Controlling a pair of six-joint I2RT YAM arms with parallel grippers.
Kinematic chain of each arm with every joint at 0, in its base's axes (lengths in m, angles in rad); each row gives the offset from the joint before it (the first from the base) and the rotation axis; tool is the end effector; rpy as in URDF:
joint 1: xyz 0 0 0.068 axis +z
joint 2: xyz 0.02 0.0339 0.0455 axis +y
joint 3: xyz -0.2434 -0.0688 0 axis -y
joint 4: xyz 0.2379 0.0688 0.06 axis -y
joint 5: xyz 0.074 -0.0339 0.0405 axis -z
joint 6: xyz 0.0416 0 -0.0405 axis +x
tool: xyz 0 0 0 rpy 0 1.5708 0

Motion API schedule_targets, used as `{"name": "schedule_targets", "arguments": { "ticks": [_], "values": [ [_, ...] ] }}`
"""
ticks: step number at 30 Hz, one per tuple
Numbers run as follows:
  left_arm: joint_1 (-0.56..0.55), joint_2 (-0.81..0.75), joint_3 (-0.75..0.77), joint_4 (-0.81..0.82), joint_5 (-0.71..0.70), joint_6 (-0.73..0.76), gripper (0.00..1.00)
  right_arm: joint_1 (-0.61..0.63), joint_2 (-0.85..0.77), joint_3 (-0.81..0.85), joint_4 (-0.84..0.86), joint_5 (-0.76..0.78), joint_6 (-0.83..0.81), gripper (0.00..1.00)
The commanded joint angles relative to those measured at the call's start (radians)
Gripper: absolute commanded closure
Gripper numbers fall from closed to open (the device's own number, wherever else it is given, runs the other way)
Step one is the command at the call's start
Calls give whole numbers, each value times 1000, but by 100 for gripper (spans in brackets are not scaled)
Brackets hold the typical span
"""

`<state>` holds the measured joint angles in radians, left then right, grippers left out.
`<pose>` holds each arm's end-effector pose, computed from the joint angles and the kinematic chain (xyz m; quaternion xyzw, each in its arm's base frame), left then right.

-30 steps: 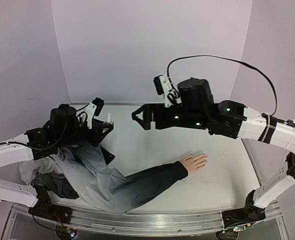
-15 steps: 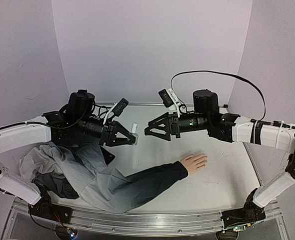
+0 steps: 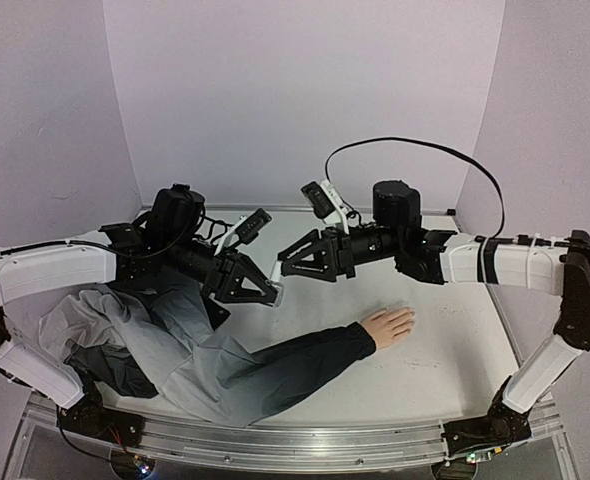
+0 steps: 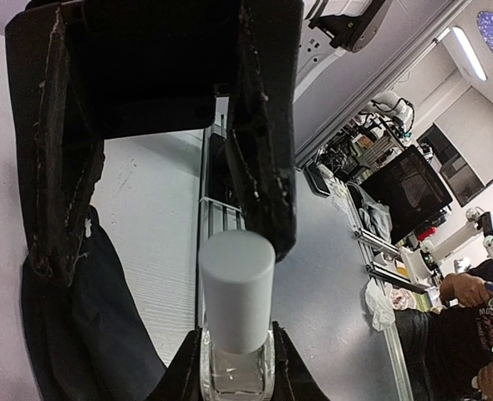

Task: Paint the nails

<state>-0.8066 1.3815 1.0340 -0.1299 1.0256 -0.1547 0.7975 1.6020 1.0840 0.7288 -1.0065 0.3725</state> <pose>0.1841 -0.2435 0.2840 0.4800 0.6235 -0.5811 0.2079 0.2250 0.2808 0.3113 -0.4827 0.4594 0.6290 0.4004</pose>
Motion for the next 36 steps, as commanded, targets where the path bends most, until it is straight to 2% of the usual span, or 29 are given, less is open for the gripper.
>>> {"name": "schedule_targets", "arguments": {
  "ticks": [1,9,12,17,22,25,27,29,31,32,33,35,36],
  "values": [
    [-2,-10,47,51,38,25,100,13,19,72,86,-75,24,48],
    [-2,-10,45,51,35,32,100,42,66,114,87,-105,26,58],
    [-1,-13,42,52,35,36,100,46,66,112,88,-99,24,67],
    [1,-31,35,52,-12,43,100,65,59,90,85,-79,22,90],
    [17,-74,31,52,-164,49,100,119,58,78,15,42,-31,100],
    [21,-107,33,51,-347,68,100,149,60,81,-70,220,-50,100],
    [20,-137,28,53,-621,66,100,169,69,92,-140,408,-23,100],
    [18,-150,29,61,-872,62,100,216,86,132,-238,695,36,100],
    [18,-146,41,69,-1084,33,100,318,128,270,-429,1095,189,100],
    [18,-142,46,73,-1143,12,100,358,152,326,-495,1257,258,100],
    [18,-141,52,84,-1162,-2,100,396,169,371,-520,1326,297,100],
    [17,-140,53,114,-1135,-22,100,457,188,439,-538,1408,312,100],
    [17,-140,49,124,-1110,-28,100,467,192,463,-539,1400,304,100]
  ]
}}
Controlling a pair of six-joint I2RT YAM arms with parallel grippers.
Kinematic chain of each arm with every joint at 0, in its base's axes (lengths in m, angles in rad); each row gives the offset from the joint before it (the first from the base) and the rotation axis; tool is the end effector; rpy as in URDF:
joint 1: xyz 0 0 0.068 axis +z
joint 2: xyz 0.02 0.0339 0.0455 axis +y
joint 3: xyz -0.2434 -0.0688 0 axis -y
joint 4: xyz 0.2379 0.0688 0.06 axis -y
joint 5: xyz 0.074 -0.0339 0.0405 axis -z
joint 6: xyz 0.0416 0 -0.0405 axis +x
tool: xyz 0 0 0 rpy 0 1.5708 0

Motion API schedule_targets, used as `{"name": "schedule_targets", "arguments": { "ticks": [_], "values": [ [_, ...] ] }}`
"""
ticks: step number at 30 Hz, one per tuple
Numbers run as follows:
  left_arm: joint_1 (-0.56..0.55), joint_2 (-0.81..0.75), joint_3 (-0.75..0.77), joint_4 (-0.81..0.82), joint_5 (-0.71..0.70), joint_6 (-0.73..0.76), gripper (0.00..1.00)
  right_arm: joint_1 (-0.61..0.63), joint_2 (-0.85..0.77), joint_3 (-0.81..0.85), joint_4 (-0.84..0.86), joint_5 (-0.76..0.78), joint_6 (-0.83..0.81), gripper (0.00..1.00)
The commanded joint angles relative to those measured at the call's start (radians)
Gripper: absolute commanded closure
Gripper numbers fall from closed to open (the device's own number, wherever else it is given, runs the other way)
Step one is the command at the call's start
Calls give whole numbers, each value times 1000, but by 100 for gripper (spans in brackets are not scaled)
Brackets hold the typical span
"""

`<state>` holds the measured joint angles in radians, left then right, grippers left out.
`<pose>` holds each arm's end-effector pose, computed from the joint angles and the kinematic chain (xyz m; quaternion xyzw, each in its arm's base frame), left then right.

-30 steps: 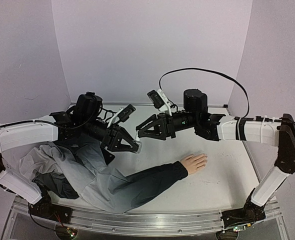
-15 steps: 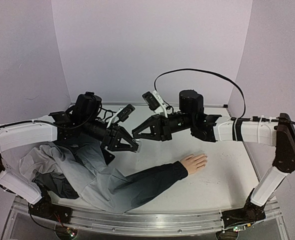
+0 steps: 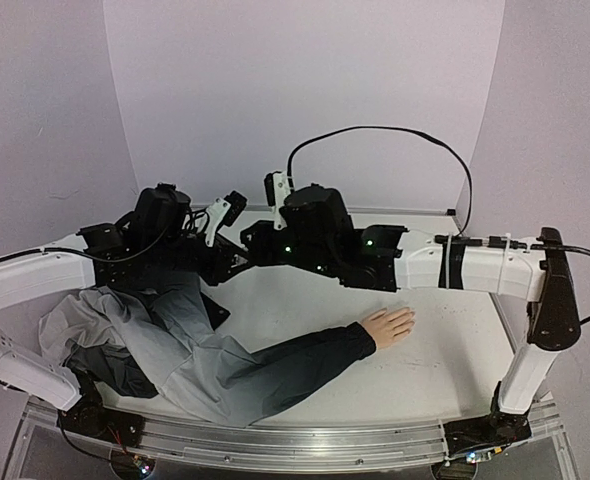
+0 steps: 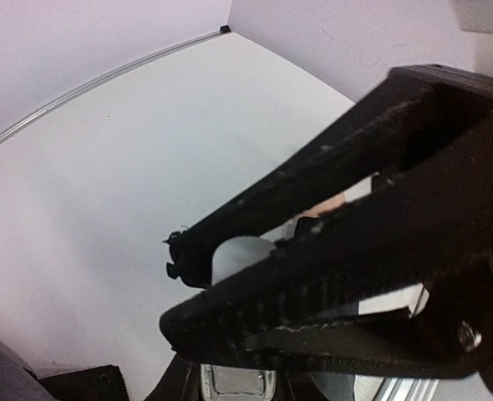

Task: Paint the nails

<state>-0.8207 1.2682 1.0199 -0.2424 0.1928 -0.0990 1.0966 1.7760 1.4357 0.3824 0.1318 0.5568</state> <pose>0.1947 -0.2206 0.2914 0.3477 0.7812 -0.3011 0.4220 0.2008 0.3792 0.3338 -0.1383 0.6782 0.4990 0.5214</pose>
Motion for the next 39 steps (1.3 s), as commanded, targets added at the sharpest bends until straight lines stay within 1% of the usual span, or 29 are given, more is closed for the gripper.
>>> {"name": "schedule_targets", "arguments": {
  "ticks": [1,2,3,6,9,10,13,15,16,17,19,20,21,23,25,26,28,30,33,39],
  "values": [
    [28,-30,59,238,-253,-86,100,167,18,125,-192,249,104,100],
    [28,-31,53,238,-229,-83,100,168,13,138,-190,239,85,98],
    [26,-37,44,238,-201,-81,100,167,3,143,-183,226,66,91],
    [26,-73,-15,238,-141,-86,100,156,-42,131,-159,177,-3,61],
    [27,-121,-96,239,-139,-133,100,101,-120,72,-147,96,-22,35],
    [27,-137,-126,238,-139,-154,100,70,-147,34,-135,16,-23,29],
    [28,-179,-194,238,-125,-180,100,-13,-211,-44,-84,-220,-63,15],
    [29,-208,-222,238,-96,-176,100,-45,-250,-102,-47,-318,-112,7],
    [29,-215,-226,238,-71,-169,100,-62,-267,-130,-26,-383,-132,5],
    [30,-224,-228,238,-32,-164,100,-88,-281,-160,4,-453,-139,4],
    [33,-244,-223,238,107,-135,100,-146,-293,-193,48,-593,-132,4],
    [34,-248,-215,238,190,-119,100,-164,-291,-200,66,-667,-141,4],
    [34,-248,-204,238,316,-105,100,-171,-281,-201,81,-739,-158,4],
    [34,-235,-179,238,495,-92,100,-175,-261,-198,121,-869,-188,6],
    [34,-202,-149,238,647,-101,100,-175,-230,-189,156,-962,-188,11],
    [33,-181,-134,238,718,-110,100,-175,-215,-184,173,-988,-184,16],
    [30,-139,-101,238,827,-129,100,-174,-191,-173,208,-1040,-174,29],
    [24,-111,-76,238,881,-136,100,-173,-177,-181,271,-1098,-148,37],
    [12,-98,-65,238,890,-114,100,-170,-163,-193,345,-1160,-112,47],
    [12,-57,-46,238,924,-100,100,-167,-158,-198,375,-1184,-108,62]
  ]
}}
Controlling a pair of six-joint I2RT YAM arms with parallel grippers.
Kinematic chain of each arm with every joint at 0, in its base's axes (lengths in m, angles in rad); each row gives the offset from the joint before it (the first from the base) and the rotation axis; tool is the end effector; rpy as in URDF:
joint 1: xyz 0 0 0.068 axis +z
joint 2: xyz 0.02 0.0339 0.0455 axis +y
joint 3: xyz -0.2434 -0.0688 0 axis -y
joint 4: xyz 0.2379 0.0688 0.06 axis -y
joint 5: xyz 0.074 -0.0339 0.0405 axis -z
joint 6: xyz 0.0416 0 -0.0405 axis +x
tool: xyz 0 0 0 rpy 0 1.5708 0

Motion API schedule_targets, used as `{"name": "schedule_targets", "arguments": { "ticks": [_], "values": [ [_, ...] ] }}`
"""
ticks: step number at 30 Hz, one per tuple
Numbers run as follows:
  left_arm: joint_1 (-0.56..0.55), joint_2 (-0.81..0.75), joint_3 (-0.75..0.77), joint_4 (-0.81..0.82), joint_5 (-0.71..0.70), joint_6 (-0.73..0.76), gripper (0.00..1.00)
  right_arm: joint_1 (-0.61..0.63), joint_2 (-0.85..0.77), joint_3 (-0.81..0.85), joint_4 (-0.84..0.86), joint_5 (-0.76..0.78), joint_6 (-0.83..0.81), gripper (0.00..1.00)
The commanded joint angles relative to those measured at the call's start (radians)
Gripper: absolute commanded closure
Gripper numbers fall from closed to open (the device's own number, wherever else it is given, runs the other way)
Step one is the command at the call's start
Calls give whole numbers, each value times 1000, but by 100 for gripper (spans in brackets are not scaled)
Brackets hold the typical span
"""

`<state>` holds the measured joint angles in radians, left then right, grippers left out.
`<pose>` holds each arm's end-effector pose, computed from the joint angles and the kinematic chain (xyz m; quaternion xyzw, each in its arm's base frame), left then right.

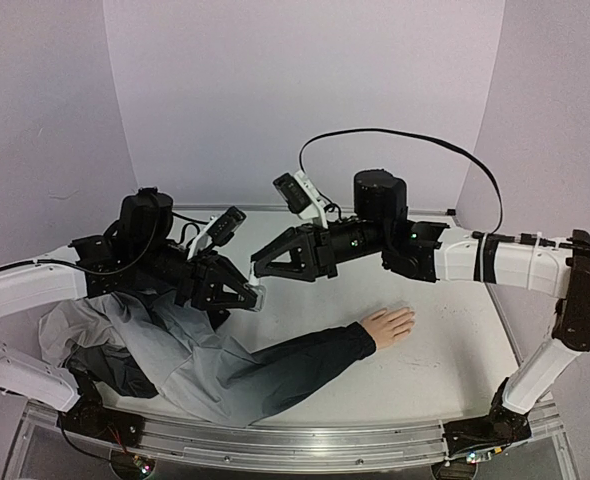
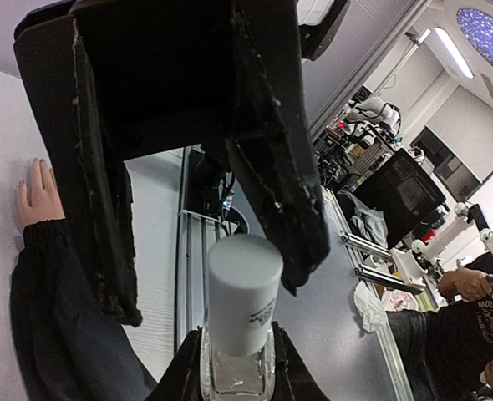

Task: Paint the nails

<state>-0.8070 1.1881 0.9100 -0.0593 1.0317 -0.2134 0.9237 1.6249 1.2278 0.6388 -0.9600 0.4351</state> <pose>0.1570 -0.2156 0.3001 0.4804 0.5952 -0.5968 0.2425 0.1963 0.3164 0.3433 -0.4850 0.4428 0.6603 0.3643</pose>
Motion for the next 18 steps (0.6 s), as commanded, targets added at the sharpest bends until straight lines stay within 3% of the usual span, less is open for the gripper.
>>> {"name": "schedule_targets", "arguments": {
  "ticks": [1,8,13,16,18],
  "values": [
    [-2,29,66,55,88,16,100,5,-2,12,120,-97,15,65],
    [-1,53,79,55,95,28,100,6,28,22,125,-133,11,78],
    [-1,50,76,55,39,40,100,6,24,0,127,-125,6,97],
    [2,29,67,55,-138,43,100,6,16,-30,126,-89,1,100],
    [3,7,50,56,-330,63,100,7,6,-55,124,-42,-3,100]
  ]
}}
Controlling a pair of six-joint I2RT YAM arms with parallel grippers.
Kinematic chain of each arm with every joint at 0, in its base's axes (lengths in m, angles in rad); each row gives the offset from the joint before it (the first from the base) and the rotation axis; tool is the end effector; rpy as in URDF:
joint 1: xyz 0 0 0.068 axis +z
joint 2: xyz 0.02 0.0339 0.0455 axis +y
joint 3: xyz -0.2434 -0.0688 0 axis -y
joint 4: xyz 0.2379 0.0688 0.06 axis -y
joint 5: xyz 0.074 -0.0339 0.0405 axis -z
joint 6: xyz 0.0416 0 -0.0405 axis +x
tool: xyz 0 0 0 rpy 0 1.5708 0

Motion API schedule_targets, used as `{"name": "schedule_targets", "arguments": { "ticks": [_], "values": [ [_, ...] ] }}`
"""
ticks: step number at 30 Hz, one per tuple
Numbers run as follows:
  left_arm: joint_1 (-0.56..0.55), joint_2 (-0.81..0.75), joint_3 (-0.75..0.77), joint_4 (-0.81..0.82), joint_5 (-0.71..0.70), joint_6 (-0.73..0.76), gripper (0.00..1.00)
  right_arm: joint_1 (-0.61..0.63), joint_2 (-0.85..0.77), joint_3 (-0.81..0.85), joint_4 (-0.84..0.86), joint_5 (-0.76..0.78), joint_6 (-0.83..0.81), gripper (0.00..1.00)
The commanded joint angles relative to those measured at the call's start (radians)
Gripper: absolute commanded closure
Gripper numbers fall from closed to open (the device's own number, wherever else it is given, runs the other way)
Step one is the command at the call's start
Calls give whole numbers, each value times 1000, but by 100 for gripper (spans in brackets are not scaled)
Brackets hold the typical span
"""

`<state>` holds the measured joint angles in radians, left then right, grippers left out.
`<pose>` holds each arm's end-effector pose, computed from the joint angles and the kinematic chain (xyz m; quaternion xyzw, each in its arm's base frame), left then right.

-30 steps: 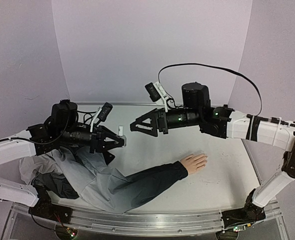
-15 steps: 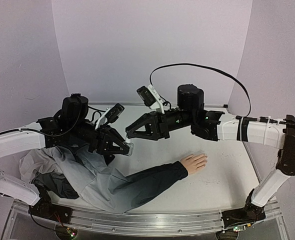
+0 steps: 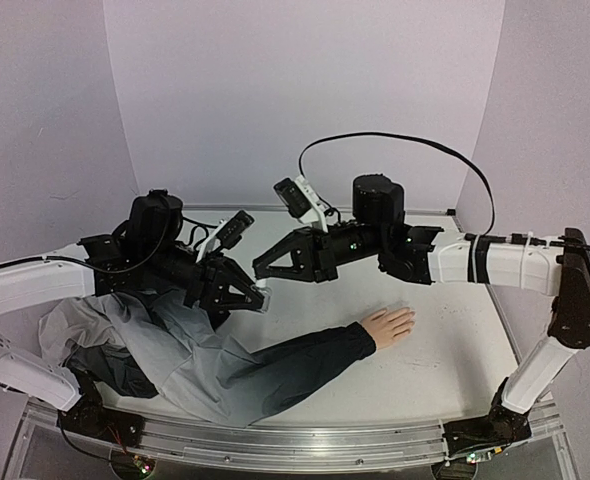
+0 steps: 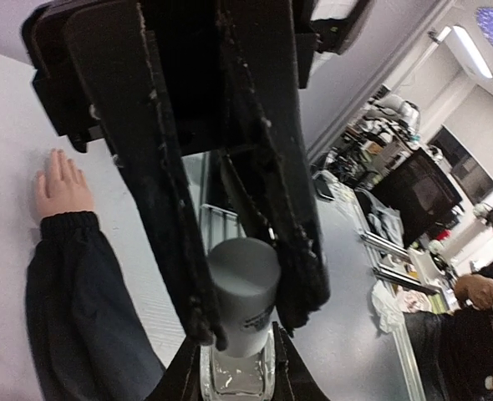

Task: Paint the nails

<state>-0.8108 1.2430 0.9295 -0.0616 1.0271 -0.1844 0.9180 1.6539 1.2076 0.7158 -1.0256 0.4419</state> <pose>0.1639 -0.2241 0.2927 0.4849 0.5997 -0.5908 0.2370 0.1982 0.3178 0.3329 -0.5038 0.4209 0.6670 0.3523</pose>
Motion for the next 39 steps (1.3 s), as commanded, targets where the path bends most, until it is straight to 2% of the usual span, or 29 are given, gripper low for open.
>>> {"name": "schedule_targets", "arguments": {
  "ticks": [1,4,6,7,9,10,11,14,18,22,25,27,29,32,33,36,39],
  "values": [
    [7,-60,19,57,-432,45,100,14,-26,-47,46,63,-9,100],
    [7,-85,1,57,-811,64,100,22,-43,-82,38,227,11,100],
    [7,-90,-2,57,-1057,43,100,43,-49,-89,4,390,23,100],
    [7,-85,1,57,-1149,26,100,67,-49,-77,-67,570,22,100],
    [6,-64,27,58,-1232,17,100,148,-38,-5,-219,961,42,100],
    [6,-49,40,57,-1239,16,100,194,-19,50,-325,1184,83,100],
    [4,-37,53,58,-1239,13,100,241,5,104,-403,1337,131,100],
    [-1,6,77,57,-1219,9,100,367,65,231,-484,1529,144,100],
    [-8,10,68,57,-1179,10,100,381,77,276,-474,1470,140,100],
    [-8,-23,26,58,-1113,22,100,374,40,272,-467,1416,69,98],
    [-8,-64,-15,57,-1048,42,100,345,-27,230,-448,1343,6,73],
    [-8,-98,-49,57,-979,74,100,308,-81,180,-420,1239,-44,56],
    [-8,-130,-72,57,-902,94,100,249,-132,121,-396,1110,-64,44],
    [-5,-172,-89,58,-725,124,100,126,-201,4,-312,822,-65,30],
    [-3,-184,-88,57,-613,132,100,79,-219,-35,-273,722,-63,28],
    [1,-190,-68,57,-353,134,100,4,-248,-115,-151,456,-60,26],
    [1,-148,-14,57,-112,99,100,-10,-242,-118,-93,298,-63,27]
  ]
}}
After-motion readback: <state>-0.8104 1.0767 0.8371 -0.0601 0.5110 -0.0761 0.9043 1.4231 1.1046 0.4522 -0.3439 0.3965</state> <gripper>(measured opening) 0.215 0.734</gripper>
